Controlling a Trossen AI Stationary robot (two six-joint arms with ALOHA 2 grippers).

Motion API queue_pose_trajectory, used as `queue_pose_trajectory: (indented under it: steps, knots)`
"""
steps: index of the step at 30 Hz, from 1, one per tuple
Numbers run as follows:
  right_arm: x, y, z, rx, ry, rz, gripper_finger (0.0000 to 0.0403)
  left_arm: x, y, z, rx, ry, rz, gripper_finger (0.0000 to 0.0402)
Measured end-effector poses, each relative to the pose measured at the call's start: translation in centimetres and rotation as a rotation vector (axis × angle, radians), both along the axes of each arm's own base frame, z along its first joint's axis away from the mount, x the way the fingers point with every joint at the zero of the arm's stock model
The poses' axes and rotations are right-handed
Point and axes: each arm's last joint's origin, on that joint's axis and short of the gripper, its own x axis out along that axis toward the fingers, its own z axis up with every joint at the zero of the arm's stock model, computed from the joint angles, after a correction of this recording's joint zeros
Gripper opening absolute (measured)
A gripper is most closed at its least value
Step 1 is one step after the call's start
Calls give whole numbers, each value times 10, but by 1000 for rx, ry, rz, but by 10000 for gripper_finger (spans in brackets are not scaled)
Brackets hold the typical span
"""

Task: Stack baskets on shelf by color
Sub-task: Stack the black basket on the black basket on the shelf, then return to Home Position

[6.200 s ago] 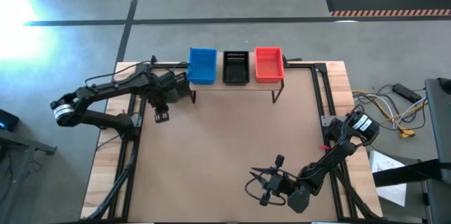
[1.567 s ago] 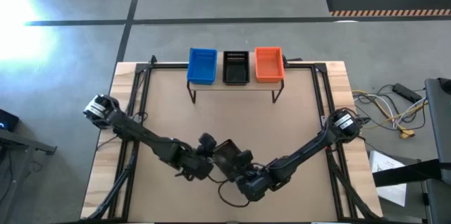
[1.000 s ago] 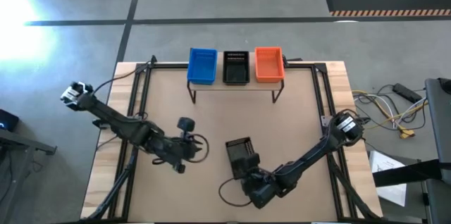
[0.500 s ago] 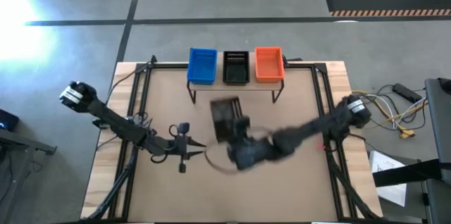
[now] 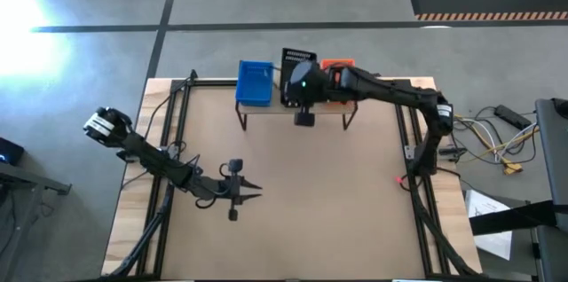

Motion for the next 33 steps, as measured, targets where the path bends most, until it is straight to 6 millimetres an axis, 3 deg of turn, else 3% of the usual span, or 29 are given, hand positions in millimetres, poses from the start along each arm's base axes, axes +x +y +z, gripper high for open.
queue_pose_trajectory:
  steps: [5, 13, 27, 33]
  knots:
    - [-8, -25, -5, 91, -3, -34, 9, 3, -2, -6, 11, 23, -3, 68]
    - [-9, -28, -20, 92, 55, -25, 16, 5, -3, -8, 5, 10, -5, 68]
    - [-13, -27, -17, 108, 39, -50, 147, 5, -3, -6, 1, 0, -6, 68]
    - [-34, -16, 1, 162, 28, -100, 158, 5, -3, -6, 0, -1, -5, 68]
